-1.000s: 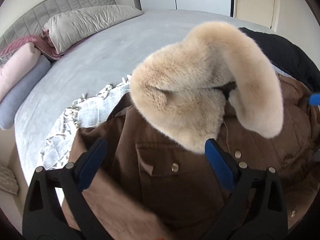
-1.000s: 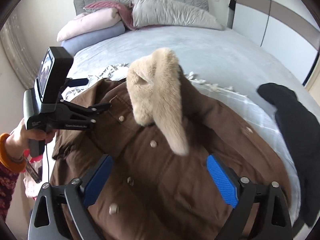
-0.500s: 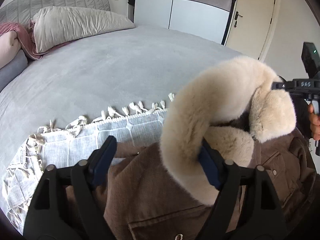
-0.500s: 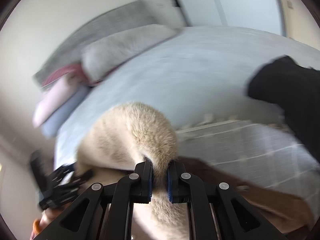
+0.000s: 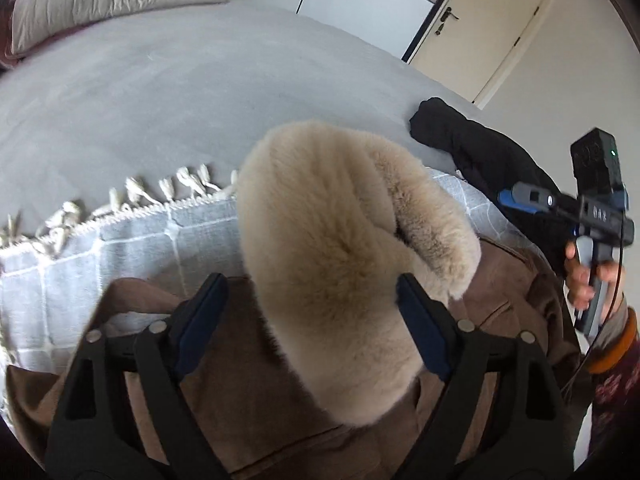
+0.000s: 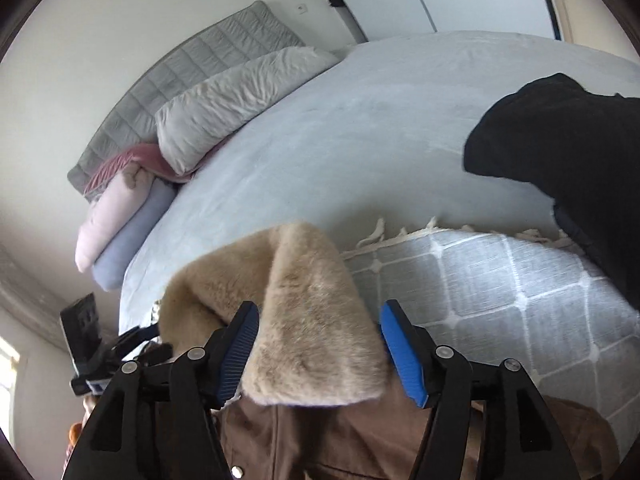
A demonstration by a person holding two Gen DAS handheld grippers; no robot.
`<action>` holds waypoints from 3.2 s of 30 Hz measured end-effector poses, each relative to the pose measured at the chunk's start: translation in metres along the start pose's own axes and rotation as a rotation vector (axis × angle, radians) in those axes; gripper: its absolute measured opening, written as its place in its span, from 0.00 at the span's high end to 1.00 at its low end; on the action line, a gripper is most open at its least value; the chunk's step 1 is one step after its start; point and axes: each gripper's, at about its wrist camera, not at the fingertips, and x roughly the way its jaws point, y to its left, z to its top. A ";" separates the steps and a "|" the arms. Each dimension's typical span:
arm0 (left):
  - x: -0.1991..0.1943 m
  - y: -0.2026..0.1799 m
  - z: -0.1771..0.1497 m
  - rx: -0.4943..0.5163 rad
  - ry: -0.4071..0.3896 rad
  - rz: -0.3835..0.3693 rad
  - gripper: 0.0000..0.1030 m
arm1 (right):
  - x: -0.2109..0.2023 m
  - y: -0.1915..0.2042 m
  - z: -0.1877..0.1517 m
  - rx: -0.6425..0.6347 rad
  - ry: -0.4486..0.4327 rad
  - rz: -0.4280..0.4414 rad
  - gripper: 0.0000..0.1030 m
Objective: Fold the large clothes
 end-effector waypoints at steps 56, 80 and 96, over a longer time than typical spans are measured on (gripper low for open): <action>-0.140 -0.032 -0.121 0.062 -0.078 0.369 0.20 | -0.124 -0.001 -0.109 -0.150 -0.111 -0.472 0.24; -0.171 -0.045 -0.215 -0.076 -0.200 0.579 0.87 | -0.171 0.074 -0.247 -0.281 -0.001 -0.425 0.22; -0.314 0.168 -0.161 -0.320 -0.304 1.197 0.89 | -0.171 0.041 -0.228 -0.199 0.001 -0.500 0.22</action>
